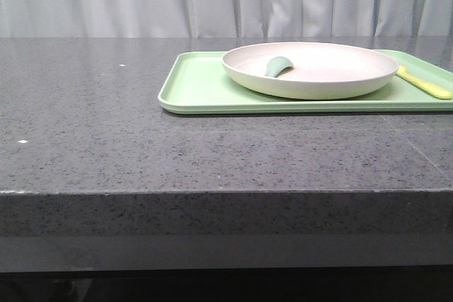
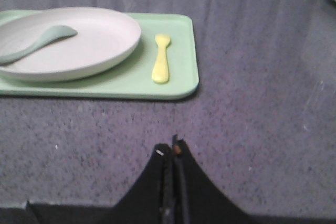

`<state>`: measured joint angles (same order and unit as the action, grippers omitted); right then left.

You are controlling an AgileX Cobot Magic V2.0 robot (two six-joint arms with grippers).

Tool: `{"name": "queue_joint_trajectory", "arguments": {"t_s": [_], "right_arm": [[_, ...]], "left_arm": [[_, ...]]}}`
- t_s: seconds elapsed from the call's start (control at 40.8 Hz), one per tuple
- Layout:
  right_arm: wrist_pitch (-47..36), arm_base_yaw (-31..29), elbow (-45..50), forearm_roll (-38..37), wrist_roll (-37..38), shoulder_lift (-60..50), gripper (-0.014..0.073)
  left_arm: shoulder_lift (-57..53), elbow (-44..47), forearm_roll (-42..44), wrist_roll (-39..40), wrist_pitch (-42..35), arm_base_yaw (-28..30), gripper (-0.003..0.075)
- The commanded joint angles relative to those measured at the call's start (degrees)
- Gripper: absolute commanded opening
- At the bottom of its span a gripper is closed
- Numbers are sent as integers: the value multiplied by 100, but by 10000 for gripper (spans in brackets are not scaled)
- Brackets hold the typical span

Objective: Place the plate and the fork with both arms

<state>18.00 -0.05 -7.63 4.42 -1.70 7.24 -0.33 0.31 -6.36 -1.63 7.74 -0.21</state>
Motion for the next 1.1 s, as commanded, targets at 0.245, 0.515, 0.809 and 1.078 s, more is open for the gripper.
{"name": "queue_joint_trajectory", "arguments": {"t_s": [0.245, 0.515, 0.809, 1.078], "right_arm": [[-434, -35, 897, -60, -35, -885, -69], [-408, -49, 899, -60, -35, -890, -69], [-408, -49, 899, -60, -35, -890, -69], [-408, -49, 899, -60, -35, -890, -69]], "left_arm": [[-123, 21, -1, 8, -512, 7, -18], [-123, 21, -1, 8, -512, 7, -18], [-123, 21, -1, 8, -512, 7, -18], [-123, 21, -1, 8, -512, 7, -18]]}}
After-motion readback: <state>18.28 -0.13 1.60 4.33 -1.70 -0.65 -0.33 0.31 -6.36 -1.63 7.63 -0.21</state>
